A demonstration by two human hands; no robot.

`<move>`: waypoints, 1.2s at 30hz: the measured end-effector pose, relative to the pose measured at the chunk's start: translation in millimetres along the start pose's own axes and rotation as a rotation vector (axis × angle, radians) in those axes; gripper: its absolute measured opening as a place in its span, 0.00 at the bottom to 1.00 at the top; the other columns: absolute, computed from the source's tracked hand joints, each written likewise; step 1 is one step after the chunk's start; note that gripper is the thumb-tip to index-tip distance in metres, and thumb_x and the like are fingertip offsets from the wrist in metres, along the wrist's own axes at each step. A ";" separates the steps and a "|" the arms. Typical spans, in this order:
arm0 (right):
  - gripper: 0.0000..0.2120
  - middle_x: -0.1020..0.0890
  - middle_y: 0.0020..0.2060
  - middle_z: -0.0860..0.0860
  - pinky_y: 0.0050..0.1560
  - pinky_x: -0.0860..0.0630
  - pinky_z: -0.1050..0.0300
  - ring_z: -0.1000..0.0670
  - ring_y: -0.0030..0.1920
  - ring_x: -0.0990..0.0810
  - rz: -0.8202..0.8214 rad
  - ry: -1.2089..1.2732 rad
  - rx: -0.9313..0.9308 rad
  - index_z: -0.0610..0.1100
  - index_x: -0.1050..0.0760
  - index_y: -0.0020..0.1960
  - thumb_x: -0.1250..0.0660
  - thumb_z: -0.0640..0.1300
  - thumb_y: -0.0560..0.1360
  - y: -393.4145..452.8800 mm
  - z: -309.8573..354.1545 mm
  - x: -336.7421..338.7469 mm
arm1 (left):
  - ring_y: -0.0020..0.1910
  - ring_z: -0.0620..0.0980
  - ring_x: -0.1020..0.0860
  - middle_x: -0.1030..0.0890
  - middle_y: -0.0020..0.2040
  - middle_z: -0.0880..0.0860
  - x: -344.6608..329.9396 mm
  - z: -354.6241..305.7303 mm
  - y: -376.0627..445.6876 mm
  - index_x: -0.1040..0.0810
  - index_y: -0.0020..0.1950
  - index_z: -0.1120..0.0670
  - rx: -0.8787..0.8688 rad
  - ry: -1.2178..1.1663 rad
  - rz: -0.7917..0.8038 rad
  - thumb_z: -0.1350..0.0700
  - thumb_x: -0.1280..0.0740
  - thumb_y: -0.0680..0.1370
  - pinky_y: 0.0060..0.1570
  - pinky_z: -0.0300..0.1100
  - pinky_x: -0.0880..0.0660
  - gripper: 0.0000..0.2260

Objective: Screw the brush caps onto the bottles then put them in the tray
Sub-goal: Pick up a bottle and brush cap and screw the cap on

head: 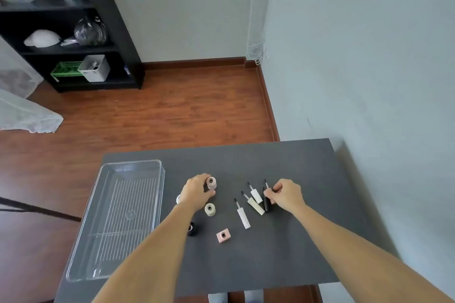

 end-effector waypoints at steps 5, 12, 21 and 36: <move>0.12 0.15 0.33 0.49 0.46 0.22 0.54 0.50 0.43 0.18 -0.016 -0.025 -0.022 0.38 0.21 0.41 0.29 0.48 0.72 2.7 2.8 -0.7 | 0.51 0.52 0.21 0.18 0.49 0.51 0.3 -1.4 4.3 0.20 0.55 0.52 0.046 -0.031 -0.052 0.56 0.29 0.74 0.49 0.46 0.25 0.10; 0.11 0.14 0.39 0.44 0.46 0.22 0.52 0.45 0.45 0.18 -0.002 -0.050 -0.024 0.35 0.20 0.43 0.32 0.45 0.75 8.7 -0.8 -1.9 | 0.49 0.54 0.20 0.17 0.48 0.52 -1.0 -1.8 8.6 0.20 0.51 0.53 0.042 -0.046 -0.058 0.57 0.28 0.74 0.50 0.52 0.22 0.07; 0.10 0.15 0.42 0.42 0.46 0.26 0.55 0.44 0.48 0.18 0.012 -0.032 -0.015 0.37 0.22 0.43 0.34 0.44 0.77 3.5 -6.0 -0.5 | 0.46 0.56 0.19 0.17 0.45 0.52 4.4 3.3 4.2 0.20 0.48 0.53 0.065 -0.062 -0.039 0.58 0.29 0.73 0.48 0.52 0.21 0.05; 0.10 0.15 0.43 0.42 0.47 0.26 0.54 0.43 0.48 0.19 -0.021 -0.032 0.018 0.40 0.25 0.42 0.35 0.44 0.78 -7.4 0.5 11.5 | 0.42 0.55 0.22 0.18 0.45 0.53 11.1 5.1 -4.1 0.19 0.49 0.53 0.092 0.028 -0.057 0.61 0.30 0.73 0.42 0.46 0.24 0.07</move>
Point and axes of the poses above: each hand's wrist, its own y-axis towards the middle knuckle, its own x-axis out of the back of the hand, z = x × y, the point moved 2 cm from there along y, towards the middle knuckle
